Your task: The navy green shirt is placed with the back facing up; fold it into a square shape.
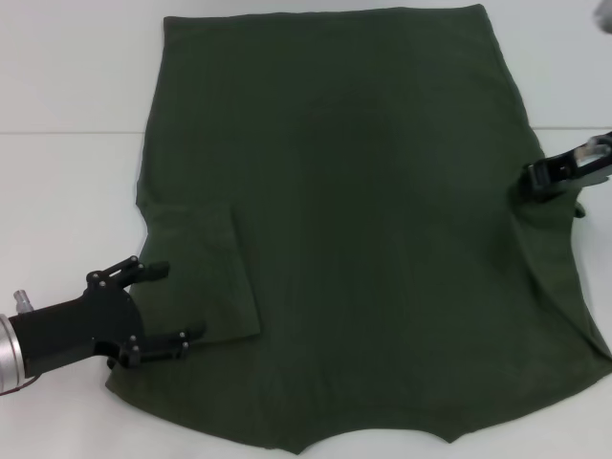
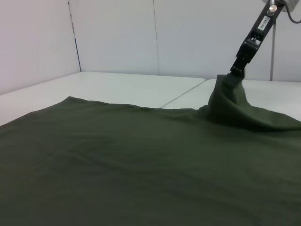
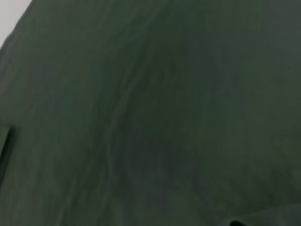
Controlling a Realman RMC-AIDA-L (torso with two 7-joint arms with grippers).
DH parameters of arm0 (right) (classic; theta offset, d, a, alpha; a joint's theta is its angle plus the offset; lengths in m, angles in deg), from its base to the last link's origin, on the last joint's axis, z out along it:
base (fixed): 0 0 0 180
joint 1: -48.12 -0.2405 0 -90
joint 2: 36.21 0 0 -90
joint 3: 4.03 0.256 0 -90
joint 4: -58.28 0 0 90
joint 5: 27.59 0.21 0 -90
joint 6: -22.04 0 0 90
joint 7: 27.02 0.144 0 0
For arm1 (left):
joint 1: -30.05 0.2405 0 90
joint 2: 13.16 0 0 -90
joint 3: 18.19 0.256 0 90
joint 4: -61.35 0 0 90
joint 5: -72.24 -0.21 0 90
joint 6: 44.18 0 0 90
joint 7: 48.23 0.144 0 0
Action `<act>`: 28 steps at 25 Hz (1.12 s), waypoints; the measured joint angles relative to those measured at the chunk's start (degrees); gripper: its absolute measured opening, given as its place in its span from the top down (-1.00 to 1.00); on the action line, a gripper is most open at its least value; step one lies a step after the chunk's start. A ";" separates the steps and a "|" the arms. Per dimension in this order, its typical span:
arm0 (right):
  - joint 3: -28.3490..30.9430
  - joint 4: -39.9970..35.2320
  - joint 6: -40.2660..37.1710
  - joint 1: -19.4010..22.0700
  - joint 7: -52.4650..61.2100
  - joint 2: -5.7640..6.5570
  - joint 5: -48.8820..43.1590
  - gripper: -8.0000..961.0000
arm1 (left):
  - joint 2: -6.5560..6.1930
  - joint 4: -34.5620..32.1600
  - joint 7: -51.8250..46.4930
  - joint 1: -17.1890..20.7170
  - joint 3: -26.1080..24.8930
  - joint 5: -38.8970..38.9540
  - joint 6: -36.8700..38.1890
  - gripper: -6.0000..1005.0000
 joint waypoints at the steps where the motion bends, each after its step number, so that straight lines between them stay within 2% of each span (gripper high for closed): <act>1: -0.77 0.18 0.13 -0.54 0.27 -0.35 -0.66 0.81 | 0.00 0.00 0.00 0.00 0.03 -0.04 -0.01 -0.86; 9: -3.03 0.64 -0.22 -2.14 0.88 -1.72 -1.29 0.76 | 0.00 0.00 0.00 0.12 -0.05 -0.11 -0.03 -0.87; 12: -2.42 0.72 -1.23 -1.69 0.03 -1.49 2.71 0.52 | 0.00 0.00 0.00 0.32 -0.06 -0.16 -0.03 -0.86; 15: -2.05 0.66 -2.21 -0.62 -0.52 -0.76 6.63 0.28 | 0.00 0.00 0.00 0.51 -0.08 -0.18 -0.02 -0.86; 20: -0.28 0.65 -3.61 2.42 0.61 2.02 7.57 -0.19 | 0.00 0.00 -0.29 0.62 -0.11 -0.03 -0.04 -0.86; 23: 0.71 0.91 -5.11 3.78 2.15 3.51 5.46 -0.33 | 0.00 0.00 -0.34 0.60 -0.09 0.00 -0.10 -0.86; 25: 1.51 0.91 -6.04 4.19 2.67 3.87 2.77 -0.42 | 0.00 0.00 -0.35 0.49 -0.10 -0.03 -0.11 -0.86; 28: 2.04 1.77 -6.30 4.35 2.75 3.75 -0.12 -0.55 | 0.00 0.00 -0.35 0.44 -0.09 -0.03 -0.11 -0.87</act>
